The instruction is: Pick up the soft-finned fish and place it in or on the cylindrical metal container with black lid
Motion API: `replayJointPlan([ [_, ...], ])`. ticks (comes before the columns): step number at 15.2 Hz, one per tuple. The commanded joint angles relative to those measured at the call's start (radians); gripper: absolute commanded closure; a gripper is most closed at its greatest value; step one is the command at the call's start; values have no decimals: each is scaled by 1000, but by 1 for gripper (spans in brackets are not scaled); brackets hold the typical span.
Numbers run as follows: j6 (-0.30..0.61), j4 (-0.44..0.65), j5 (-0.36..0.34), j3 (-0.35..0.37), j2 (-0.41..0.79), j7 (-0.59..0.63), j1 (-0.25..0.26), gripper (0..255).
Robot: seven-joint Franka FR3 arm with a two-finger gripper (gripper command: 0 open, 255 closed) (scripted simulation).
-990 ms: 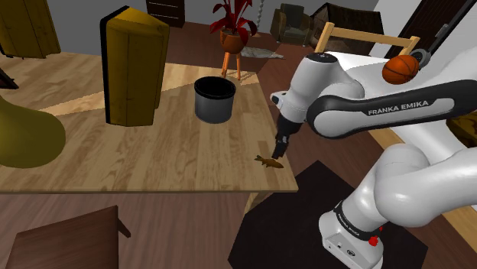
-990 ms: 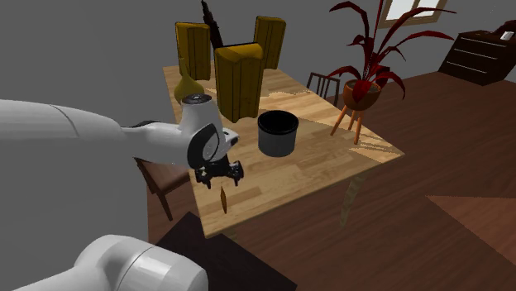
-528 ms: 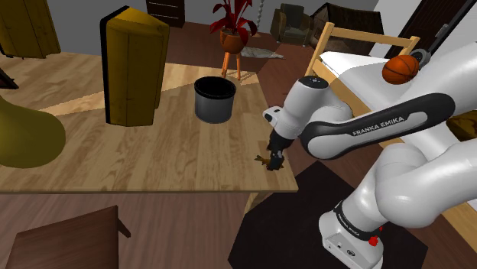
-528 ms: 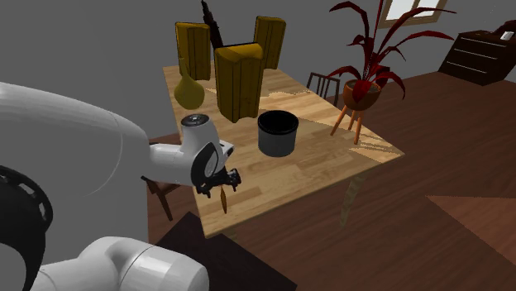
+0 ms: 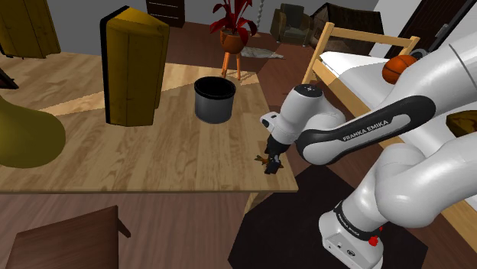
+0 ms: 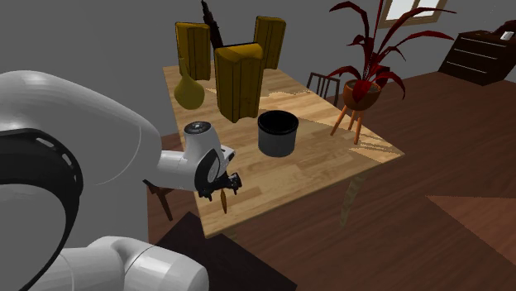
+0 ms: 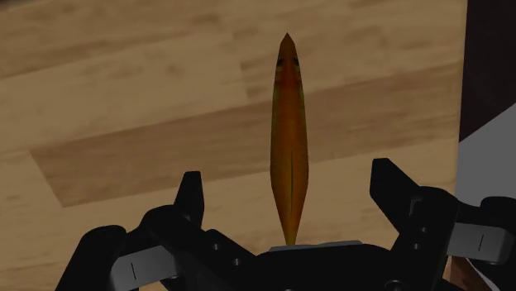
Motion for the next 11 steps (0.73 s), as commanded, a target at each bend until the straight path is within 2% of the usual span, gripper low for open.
replayJointPlan([
  [1,1,0,0,0,0,0,0,0],
  [3,1,0,0,0,0,0,0,0],
  [4,1,0,0,0,0,0,0,255],
  [11,1,0,0,0,0,0,0,255],
])
